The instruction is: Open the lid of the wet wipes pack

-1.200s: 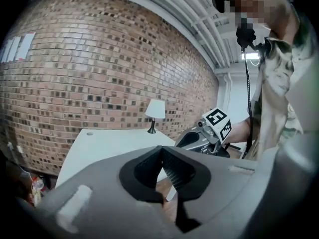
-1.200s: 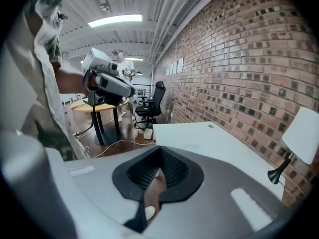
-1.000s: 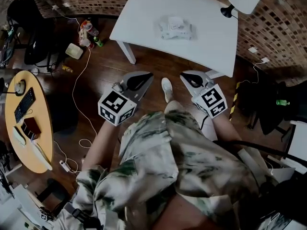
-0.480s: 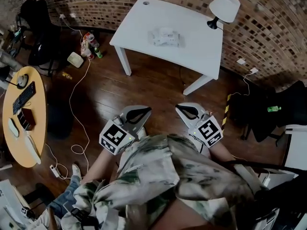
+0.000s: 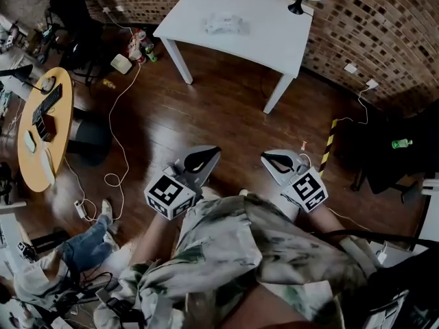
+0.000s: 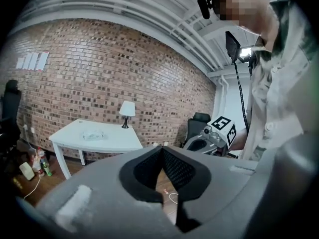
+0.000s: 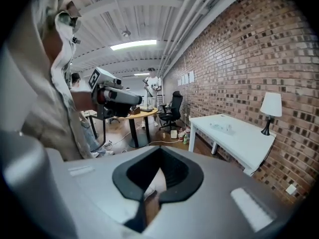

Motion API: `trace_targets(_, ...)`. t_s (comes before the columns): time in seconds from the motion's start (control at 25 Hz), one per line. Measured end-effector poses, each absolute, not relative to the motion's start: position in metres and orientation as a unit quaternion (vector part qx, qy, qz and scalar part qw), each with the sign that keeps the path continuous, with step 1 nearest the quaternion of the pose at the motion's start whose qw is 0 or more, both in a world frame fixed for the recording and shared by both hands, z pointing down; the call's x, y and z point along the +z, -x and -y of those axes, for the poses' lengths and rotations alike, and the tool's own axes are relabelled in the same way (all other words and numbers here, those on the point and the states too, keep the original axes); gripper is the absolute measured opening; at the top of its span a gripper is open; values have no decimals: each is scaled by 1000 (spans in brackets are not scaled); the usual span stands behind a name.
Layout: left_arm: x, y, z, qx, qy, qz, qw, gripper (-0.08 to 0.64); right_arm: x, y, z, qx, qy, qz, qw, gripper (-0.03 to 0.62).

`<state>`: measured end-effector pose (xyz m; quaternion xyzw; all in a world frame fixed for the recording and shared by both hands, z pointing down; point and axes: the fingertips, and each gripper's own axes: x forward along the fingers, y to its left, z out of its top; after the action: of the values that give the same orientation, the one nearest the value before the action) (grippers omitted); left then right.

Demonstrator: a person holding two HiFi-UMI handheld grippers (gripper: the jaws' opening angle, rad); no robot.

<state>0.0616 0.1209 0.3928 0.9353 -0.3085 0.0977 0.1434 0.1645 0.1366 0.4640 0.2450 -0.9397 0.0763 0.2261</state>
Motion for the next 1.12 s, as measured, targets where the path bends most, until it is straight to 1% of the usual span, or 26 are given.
trace_targets(0.24,384,-86,-188,133,-924,324,156,3,450,-183,-188,65,-209,953,208,6)
trace_targets(0.4,383,-87,-221,137,-918,334,165,3,445,-178,-218,69,-196,959,194,6)
trace_targets(0.6,377,-81,-253,134,-919,335,159,3,438,-166,-248,58,-186,960,200,6)
trace_targets(0.76,374,-63,-285,124,-923,331,154,3,433,-143,-274,50,-187,959,205,6)
trace_targets(0.96,358,-40,-335,90,-935,306,154,3,419,-96,-320,37,-190,959,205,6)
trace_targets(1.12,350,-13,-382,93,-947,281,127,3,412,-56,-365,32,-202,957,205,8)
